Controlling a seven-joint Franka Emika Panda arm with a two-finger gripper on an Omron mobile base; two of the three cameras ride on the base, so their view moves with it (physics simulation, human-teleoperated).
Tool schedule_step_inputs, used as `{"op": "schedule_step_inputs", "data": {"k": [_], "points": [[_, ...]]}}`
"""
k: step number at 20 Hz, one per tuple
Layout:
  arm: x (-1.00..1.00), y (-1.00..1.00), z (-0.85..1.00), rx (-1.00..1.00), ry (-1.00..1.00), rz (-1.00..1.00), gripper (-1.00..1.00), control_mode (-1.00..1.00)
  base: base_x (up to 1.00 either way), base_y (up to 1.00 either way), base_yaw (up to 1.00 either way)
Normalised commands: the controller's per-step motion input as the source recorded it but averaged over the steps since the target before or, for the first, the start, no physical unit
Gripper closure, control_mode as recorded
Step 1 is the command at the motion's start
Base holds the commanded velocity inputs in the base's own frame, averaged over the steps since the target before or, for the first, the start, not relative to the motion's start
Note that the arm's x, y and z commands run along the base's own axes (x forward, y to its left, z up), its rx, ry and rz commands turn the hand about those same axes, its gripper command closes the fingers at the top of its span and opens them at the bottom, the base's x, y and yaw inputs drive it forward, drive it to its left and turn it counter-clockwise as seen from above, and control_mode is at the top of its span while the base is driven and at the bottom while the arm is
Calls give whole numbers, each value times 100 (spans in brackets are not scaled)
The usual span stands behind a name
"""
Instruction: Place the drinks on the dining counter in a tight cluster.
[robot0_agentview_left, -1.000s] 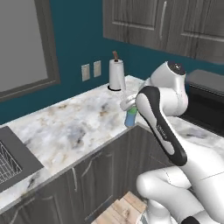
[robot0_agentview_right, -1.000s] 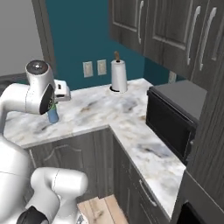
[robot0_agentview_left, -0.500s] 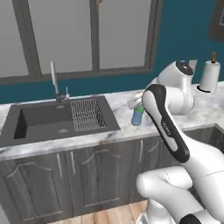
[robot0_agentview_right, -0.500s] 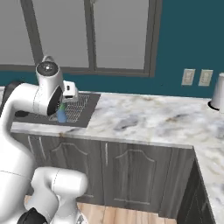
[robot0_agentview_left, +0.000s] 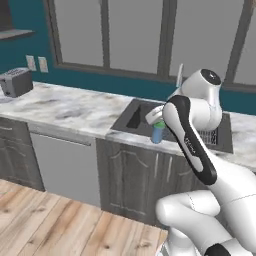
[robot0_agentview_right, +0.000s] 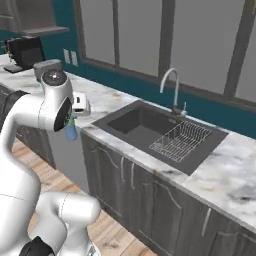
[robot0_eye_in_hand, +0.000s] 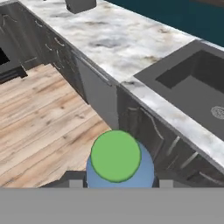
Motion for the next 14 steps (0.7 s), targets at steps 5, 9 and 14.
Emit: {"op": "schedule_step_inputs", "data": {"k": [5,9,14], "points": [[0,0,0,0,0,0,100,100,-9,41,94],[0,0,0,0,0,0,100,100,-29,24,90],[0,0,0,0,0,0,100,100,-39,12,89]]}}
